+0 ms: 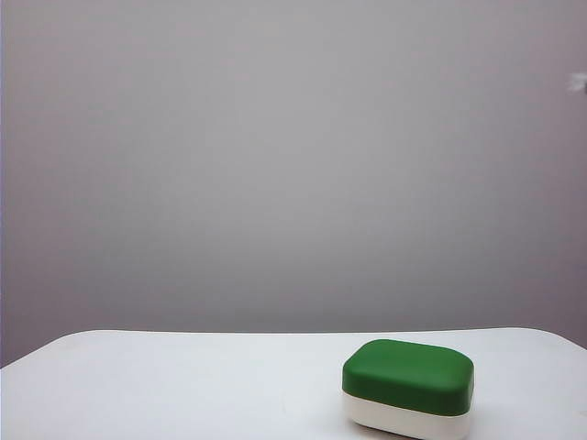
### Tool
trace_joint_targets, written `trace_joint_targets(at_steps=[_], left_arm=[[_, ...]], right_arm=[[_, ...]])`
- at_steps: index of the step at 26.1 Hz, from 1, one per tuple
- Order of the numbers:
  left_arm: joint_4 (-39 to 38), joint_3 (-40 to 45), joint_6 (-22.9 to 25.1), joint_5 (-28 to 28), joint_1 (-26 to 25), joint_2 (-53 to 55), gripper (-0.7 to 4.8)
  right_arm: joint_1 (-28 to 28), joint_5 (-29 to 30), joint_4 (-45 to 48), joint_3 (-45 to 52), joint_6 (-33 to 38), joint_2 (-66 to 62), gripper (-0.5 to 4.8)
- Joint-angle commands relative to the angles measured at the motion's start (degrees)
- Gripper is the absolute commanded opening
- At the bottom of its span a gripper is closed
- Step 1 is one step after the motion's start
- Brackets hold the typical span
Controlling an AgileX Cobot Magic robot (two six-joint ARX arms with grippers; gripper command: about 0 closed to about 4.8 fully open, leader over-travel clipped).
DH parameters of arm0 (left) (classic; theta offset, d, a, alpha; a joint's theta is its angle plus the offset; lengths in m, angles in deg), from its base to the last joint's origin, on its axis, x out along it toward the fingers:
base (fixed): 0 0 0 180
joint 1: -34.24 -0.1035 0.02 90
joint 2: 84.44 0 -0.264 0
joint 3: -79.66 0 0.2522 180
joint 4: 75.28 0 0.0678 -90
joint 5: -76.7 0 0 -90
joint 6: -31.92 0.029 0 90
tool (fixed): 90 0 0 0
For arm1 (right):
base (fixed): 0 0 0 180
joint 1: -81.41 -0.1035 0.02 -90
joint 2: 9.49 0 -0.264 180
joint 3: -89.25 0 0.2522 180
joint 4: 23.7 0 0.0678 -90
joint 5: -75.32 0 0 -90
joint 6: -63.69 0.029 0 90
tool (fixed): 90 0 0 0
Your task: Pick up the foam mahjong on the table and turn it over.
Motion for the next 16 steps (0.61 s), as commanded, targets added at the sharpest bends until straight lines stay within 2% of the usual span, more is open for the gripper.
trace_joint_targets(at_steps=[1,4,8,10,16], left_arm=[[0.87,2.89,-1.68,1.51,-1.22,-4.94,-0.06],[3.19,6.51,-1.27,4.07,-1.09,-9.6,-0.06],[6.51,12.33,-1.38,4.13,-1.11,-19.21,-0.06],[6.45,14.51,-2.93,5.03,-1.11,-24.06,-0.06],[5.42,17.75,-4.83,4.96,-1.11,-25.59,-0.06]], right_arm=[[-0.15,-1.33,4.26,7.15,-0.28,6.8,-0.06],[-0.15,-2.54,7.48,12.96,0.96,12.0,-0.06],[-0.13,-4.94,9.84,19.15,2.78,20.15,-0.06],[-0.11,-5.25,10.01,20.83,2.89,23.8,-0.06],[0.28,-6.19,10.93,24.76,2.05,29.16,-0.06]])
